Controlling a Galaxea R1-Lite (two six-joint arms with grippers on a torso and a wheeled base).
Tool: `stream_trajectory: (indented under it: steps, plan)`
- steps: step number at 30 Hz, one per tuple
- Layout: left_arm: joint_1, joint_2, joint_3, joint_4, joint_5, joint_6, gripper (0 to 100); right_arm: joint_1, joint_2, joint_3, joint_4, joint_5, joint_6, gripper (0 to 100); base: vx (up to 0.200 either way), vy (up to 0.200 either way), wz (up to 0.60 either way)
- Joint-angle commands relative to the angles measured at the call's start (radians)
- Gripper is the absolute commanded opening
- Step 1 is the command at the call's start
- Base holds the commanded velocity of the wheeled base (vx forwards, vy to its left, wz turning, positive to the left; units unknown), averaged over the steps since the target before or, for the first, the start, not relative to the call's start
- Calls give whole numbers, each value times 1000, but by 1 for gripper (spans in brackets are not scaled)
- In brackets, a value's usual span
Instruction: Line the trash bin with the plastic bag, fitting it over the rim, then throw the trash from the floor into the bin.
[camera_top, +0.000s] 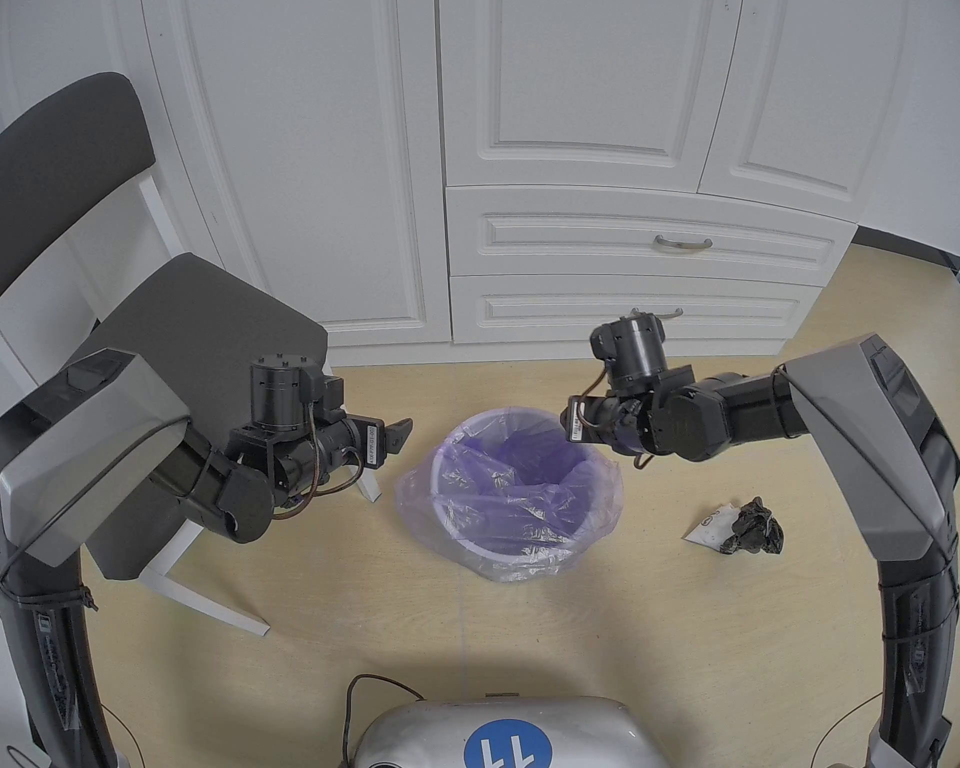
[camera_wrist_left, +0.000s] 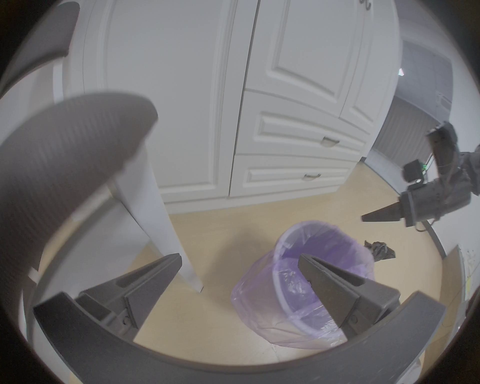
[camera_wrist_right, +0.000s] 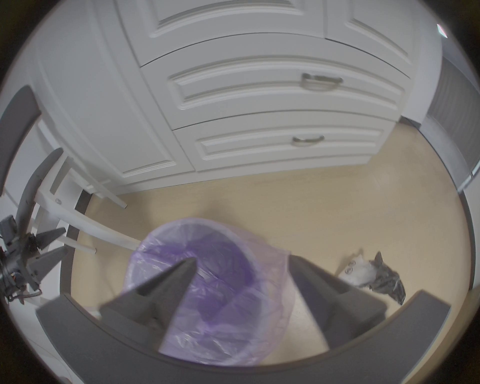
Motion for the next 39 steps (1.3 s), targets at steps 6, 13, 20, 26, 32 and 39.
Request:
stream_trajectory:
  steps: [6, 13, 20, 26, 32, 39]
  plan:
    - [19, -87, 178, -286, -163, 44, 100, 76, 396, -294, -105, -49, -135, 0, 0, 0, 0]
    - [11, -85, 181, -294, -163, 45, 100, 83, 468, -294, -280, -21, -135, 0, 0, 0, 0]
    - [11, -85, 184, -295, -163, 47, 100, 81, 388, -294, -87, -21, -94, 0, 0, 0, 0]
    - [11, -82, 187, -315, -165, 47, 100, 113, 308, -294, 197, -18, -17, 0, 0, 0, 0]
    - [15, -82, 186, -315, -165, 47, 100, 145, 304, -294, 301, -18, 6, 0, 0, 0, 0]
    - [16, -71, 182, -315, -163, 47, 100, 170, 313, -294, 260, -18, 7, 0, 0, 0, 0]
